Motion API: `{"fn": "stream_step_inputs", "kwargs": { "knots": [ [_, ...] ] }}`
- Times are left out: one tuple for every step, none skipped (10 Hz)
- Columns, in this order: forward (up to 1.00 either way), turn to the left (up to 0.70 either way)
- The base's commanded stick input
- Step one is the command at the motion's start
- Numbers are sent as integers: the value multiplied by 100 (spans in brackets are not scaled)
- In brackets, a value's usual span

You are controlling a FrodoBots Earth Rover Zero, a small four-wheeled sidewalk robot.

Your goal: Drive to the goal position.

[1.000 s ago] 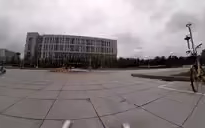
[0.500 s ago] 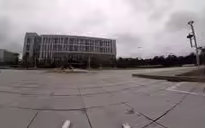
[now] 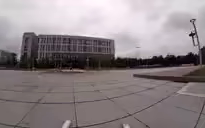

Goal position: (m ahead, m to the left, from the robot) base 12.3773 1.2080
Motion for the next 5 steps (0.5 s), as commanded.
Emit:
{"fn": "stream_step_inputs", "kwargs": {
  "knots": [
    [100, 0],
    [100, 0],
    [100, 0],
    [100, 0],
    [100, 0]
  ]
}}
